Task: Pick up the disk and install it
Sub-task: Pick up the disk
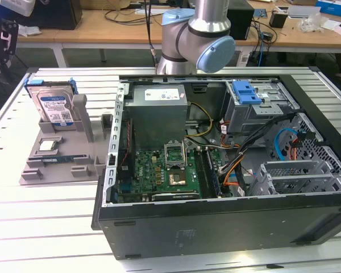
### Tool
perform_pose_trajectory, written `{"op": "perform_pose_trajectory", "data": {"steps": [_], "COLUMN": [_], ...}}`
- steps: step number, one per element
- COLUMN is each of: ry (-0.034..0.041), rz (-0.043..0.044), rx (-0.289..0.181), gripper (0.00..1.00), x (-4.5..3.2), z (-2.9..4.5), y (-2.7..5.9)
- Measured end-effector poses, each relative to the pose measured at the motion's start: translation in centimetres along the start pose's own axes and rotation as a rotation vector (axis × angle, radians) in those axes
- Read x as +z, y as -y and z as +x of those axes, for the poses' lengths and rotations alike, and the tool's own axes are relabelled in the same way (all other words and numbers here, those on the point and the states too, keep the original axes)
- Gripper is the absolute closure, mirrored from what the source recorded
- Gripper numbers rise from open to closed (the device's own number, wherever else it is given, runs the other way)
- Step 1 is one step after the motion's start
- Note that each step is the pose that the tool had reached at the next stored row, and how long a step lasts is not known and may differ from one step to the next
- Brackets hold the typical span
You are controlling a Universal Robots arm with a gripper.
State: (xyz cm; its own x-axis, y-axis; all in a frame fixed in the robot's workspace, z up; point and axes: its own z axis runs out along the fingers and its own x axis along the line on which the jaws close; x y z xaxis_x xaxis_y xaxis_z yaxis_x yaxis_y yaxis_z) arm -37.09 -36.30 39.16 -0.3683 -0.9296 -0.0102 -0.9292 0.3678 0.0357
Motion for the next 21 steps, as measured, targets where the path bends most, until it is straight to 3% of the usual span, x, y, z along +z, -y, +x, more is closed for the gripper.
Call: {"op": "perform_pose_trajectory", "data": {"steps": [6, 9, 15, 18, 21], "ry": [-0.0013, -0.0043, -0.0088, -0.0121, -0.0126], "rz": [-0.0002, -0.0011, -0.0024, -0.0032, -0.0034], "rx": [-0.028, -0.115, -0.24, -0.332, -0.344], "gripper": [0.89, 0.89, 0.89, 0.89, 0.89], "x": [0.0, 0.01, 0.02, 0.03, 0.03], "z": [0.0, -0.01, -0.01, -0.01, -0.01], "y": [0.0, 0.0, 0.0, 0.0, 0.0]}}
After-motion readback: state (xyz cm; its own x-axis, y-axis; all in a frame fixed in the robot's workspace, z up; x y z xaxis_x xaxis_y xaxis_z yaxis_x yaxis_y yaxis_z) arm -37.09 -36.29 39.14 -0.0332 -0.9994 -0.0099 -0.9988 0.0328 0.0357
